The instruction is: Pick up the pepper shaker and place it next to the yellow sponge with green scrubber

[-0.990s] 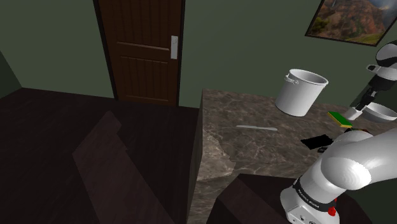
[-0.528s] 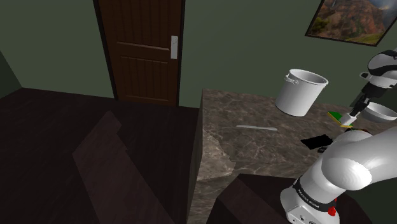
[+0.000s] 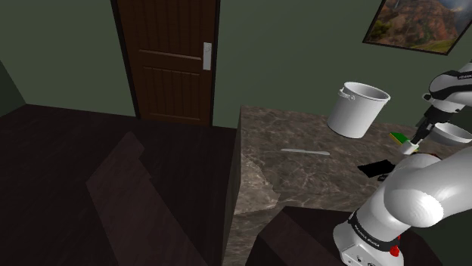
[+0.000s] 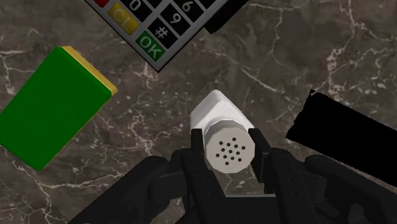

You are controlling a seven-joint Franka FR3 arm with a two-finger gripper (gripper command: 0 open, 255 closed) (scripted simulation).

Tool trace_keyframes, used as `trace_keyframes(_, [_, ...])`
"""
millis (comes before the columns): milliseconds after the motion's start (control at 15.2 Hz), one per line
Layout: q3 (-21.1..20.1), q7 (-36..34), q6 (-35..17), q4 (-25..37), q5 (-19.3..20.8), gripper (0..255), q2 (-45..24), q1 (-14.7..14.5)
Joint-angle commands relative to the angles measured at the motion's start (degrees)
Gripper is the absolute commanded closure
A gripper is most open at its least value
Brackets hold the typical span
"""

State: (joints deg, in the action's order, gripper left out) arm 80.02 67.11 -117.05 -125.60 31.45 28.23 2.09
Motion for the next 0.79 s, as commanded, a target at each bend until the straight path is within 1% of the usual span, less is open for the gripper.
trace_keyframes(0, [3.8,0.3,-1.8,-1.9,-0.1,255,0.3,-1.3])
trace_keyframes(528, [4.1,1.2,-2.8,-2.2,-1.4,255,-1.1,-1.2])
trace_keyframes(594, [3.6,1.2,-2.6,-2.3,-1.5,0,-1.0,-0.8])
trace_keyframes(726, [3.7,1.2,-2.6,-2.3,-1.4,0,-1.0,-0.8])
